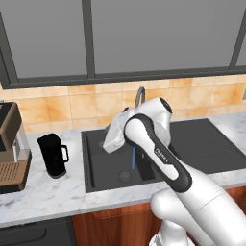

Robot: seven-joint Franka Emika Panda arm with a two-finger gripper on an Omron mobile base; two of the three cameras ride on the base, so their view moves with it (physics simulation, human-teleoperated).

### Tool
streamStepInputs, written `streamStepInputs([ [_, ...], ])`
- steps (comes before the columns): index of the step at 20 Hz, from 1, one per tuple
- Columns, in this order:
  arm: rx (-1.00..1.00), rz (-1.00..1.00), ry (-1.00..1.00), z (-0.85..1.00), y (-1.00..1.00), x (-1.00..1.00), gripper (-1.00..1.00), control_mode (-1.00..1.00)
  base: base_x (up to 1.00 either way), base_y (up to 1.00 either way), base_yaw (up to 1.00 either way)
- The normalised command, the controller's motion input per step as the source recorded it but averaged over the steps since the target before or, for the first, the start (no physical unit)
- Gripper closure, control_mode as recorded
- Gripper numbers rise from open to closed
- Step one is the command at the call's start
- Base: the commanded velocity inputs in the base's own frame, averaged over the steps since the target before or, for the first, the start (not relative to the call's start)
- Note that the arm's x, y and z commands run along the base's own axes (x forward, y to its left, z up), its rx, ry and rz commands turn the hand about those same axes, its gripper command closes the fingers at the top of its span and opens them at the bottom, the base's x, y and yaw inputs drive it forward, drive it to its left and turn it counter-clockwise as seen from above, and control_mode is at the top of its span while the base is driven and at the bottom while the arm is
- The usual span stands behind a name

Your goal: Turn on the sink faucet and place the jug under the water for a few seconds to fill it up.

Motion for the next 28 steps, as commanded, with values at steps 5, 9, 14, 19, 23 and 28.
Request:
streamStepInputs([
  [5, 0.0, 0.18, -0.08, -0.46, 0.57, 0.32, -1.0, -1.0, 0.0, 0.0, 0.0],
  [9, 0.0, 0.14, -0.03, -0.42, 0.26, 0.09, -1.0, -1.0, 0.0, 0.0, 0.0],
  [14, 0.0, 0.06, 0.0, -0.27, 0.15, 0.21, -1.0, -1.0, 0.0, 0.0, 0.0],
  [19, 0.0, 0.03, 0.0, -0.25, 0.07, 0.23, -1.0, -1.0, 0.0, 0.0, 0.0],
  [23, 0.0, 0.01, 0.0, -0.19, 0.07, 0.25, -1.0, -1.0, 0.0, 0.0, 0.0],
  [28, 0.0, 0.0, 0.0, -0.18, 0.18, 0.3, -1.0, -1.0, 0.0, 0.0, 0.0],
])
